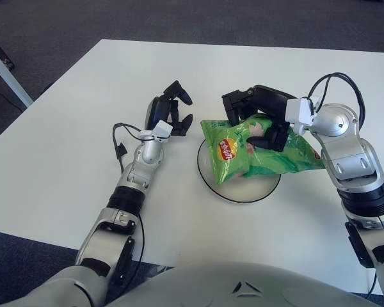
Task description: Put the snack into the plate.
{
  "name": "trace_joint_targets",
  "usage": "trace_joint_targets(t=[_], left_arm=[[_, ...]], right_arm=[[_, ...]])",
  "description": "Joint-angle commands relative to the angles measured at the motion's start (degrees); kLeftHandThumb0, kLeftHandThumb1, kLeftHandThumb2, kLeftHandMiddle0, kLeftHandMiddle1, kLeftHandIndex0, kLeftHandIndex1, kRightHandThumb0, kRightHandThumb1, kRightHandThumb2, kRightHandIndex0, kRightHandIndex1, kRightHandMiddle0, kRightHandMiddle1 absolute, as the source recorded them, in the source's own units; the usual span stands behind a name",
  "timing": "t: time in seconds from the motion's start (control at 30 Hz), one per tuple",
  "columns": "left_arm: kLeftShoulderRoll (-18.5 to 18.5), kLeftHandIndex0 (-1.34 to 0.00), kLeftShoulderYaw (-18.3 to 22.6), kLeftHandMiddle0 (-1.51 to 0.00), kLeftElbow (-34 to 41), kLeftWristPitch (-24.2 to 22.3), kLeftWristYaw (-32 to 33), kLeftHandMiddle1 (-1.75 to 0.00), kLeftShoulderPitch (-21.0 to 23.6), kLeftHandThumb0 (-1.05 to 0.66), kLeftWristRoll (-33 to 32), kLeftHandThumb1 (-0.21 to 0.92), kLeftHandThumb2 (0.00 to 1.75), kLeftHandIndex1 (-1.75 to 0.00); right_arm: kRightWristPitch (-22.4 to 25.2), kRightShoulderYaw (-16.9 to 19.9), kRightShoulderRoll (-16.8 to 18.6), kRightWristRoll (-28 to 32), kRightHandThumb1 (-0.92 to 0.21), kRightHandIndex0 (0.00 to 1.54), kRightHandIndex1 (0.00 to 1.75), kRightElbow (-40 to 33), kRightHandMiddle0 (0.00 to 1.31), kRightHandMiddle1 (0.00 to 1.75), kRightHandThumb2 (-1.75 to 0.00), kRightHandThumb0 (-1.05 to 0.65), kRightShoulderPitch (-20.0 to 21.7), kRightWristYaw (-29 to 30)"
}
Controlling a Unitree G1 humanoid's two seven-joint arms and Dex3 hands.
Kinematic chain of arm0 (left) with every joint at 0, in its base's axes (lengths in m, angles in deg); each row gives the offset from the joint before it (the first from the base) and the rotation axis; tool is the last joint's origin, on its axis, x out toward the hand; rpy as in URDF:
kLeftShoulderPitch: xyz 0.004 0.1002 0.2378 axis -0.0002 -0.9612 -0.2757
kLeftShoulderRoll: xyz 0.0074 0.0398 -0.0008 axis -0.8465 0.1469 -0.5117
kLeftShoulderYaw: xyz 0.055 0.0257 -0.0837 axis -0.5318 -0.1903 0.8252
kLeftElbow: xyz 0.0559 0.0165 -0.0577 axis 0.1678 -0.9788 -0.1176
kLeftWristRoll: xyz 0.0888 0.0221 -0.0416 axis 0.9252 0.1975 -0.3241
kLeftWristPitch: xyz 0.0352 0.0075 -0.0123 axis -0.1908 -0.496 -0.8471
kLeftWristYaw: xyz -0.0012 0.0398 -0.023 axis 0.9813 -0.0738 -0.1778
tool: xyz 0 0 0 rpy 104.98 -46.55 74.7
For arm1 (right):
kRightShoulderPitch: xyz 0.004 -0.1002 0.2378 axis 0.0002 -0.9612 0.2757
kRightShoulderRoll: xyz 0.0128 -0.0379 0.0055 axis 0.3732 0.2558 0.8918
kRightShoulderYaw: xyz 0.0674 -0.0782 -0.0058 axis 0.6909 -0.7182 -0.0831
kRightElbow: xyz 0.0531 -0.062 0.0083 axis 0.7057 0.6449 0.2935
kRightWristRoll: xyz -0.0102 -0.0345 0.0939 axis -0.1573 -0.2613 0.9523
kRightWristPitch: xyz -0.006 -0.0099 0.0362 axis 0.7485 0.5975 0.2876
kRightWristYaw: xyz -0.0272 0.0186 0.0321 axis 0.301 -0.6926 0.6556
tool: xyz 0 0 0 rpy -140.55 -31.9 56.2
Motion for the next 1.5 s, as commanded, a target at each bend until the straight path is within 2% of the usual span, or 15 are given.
trace_joint_targets(t=[0.0,0.03,0.07,0.13,0.17,0.2,0.27,0.33,0.4,0.6,0.7,0.93,1.0,1.27,1.47], left_arm=[[1.1,-0.66,-0.6,-1.33,-2.1,-0.3,-1.9,-1.75,-3.2,-0.5,-1.5,0.26,1.38,-1.75],[1.1,-0.65,-0.6,-1.32,-2.1,-0.8,-2.5,-1.75,-3.0,-0.5,-1.9,0.27,1.38,-1.75],[1.1,-0.65,-0.6,-1.32,-2.2,-1.1,-3.0,-1.75,-2.8,-0.5,-2.2,0.27,1.38,-1.75],[1.2,-0.65,-0.6,-1.31,-2.3,-1.4,-3.8,-1.75,-2.6,-0.5,-2.8,0.27,1.37,-1.75],[1.4,-0.65,-0.6,-1.31,-2.3,-1.4,-4.4,-1.75,-2.6,-0.5,-3.4,0.27,1.37,-1.75],[1.4,-0.65,-0.6,-1.31,-2.3,-1.4,-5.0,-1.75,-2.7,-0.5,-3.8,0.27,1.37,-1.75],[1.6,-0.65,-0.5,-1.3,-2.3,-1.4,-5.7,-1.75,-2.6,-0.5,-4.4,0.28,1.37,-1.75],[1.7,-0.65,-0.6,-1.29,-2.6,-1.2,-6.0,-1.75,-2.5,-0.5,-4.8,0.28,1.36,-1.75],[2.2,-0.64,-0.6,-1.28,-3.7,0.0,-5.3,-1.75,-1.9,-0.5,-4.6,0.28,1.36,-1.75],[2.7,-0.66,-0.6,-1.31,-4.9,1.6,-3.2,-1.75,-1.2,-0.5,-3.1,0.27,1.38,-1.75],[2.8,-0.66,-0.8,-1.32,-5.1,1.8,-2.9,-1.75,-1.1,-0.51,-2.7,0.26,1.39,-1.75],[2.4,-0.69,-1.4,-1.35,-5.5,2.2,-3.4,-1.75,-0.4,-0.52,-1.8,0.23,1.43,-1.75],[2.4,-0.69,-1.4,-1.35,-5.6,2.1,-3.6,-1.75,-0.3,-0.52,-1.9,0.23,1.43,-1.75],[2.7,-0.69,-1.5,-1.36,-6.5,2.0,-4.2,-1.75,0.2,-0.52,-2.6,0.23,1.43,-1.75],[2.3,-0.69,-1.7,-1.35,-7.5,2.3,-5.1,-1.75,0.8,-0.52,-2.8,0.22,1.43,-1.75]], right_arm=[[1.6,1.3,0.4,2.3,0.09,0.89,1.73,-1.6,0.76,1.63,-1.72,-0.01,-1.3,0.3],[1.2,1.6,0.4,3.1,0.03,0.82,1.74,-1.7,0.73,1.67,-1.68,-0.01,-1.6,0.0],[0.9,1.8,0.3,3.7,-0.08,0.71,1.74,-1.7,0.65,1.7,-1.56,-0.01,-1.7,-0.2],[0.1,2.3,-0.1,4.9,-0.25,0.61,1.74,-2.0,0.53,1.66,-1.37,-0.01,-2.3,-0.5],[-0.2,2.9,-0.1,6.4,-0.29,0.59,1.74,-2.1,0.5,1.65,-1.31,-0.01,-3.0,-1.1],[-0.4,3.3,-0.1,7.5,-0.29,0.47,1.71,-2.2,0.38,1.63,-1.25,-0.07,-3.4,-1.5],[-0.8,4.2,-0.3,9.4,-0.18,0.22,1.62,-2.4,0.16,1.6,-1.24,-0.24,-4.3,-2.2],[-1.2,4.8,-1.2,10.6,-0.14,0.13,1.56,-2.9,0.08,1.54,-1.23,-0.31,-5.0,-3.0],[-1.8,4.8,-1.9,11.2,-0.11,0.06,1.45,-3.0,0.03,1.4,-1.22,-0.36,-5.0,-3.6],[-7.5,4.7,-4.4,11.3,-0.12,0.01,1.21,-0.1,0.0,1.11,-1.13,-0.47,-4.7,-5.6],[-8.6,4.8,-4.9,11.8,-0.12,0.0,1.17,0.6,0.0,1.07,-1.12,-0.48,-4.6,-6.0],[-12.9,5.3,-5.6,14.4,-0.19,0.0,0.88,3.6,0.0,0.93,-1.04,-0.57,-4.1,-8.9],[-14.2,5.5,-5.8,14.4,-0.23,0.0,0.78,4.4,0.0,0.88,-0.99,-0.63,-3.9,-9.2],[-20.3,6.1,-7.2,14.9,-0.44,0.0,0.64,7.9,0.0,0.82,-0.75,-0.88,-2.6,-11.4],[-20.7,7.8,-9.1,15.2,-0.55,0.0,0.29,9.3,0.0,0.53,-0.65,-0.92,-2.6,-12.1]])
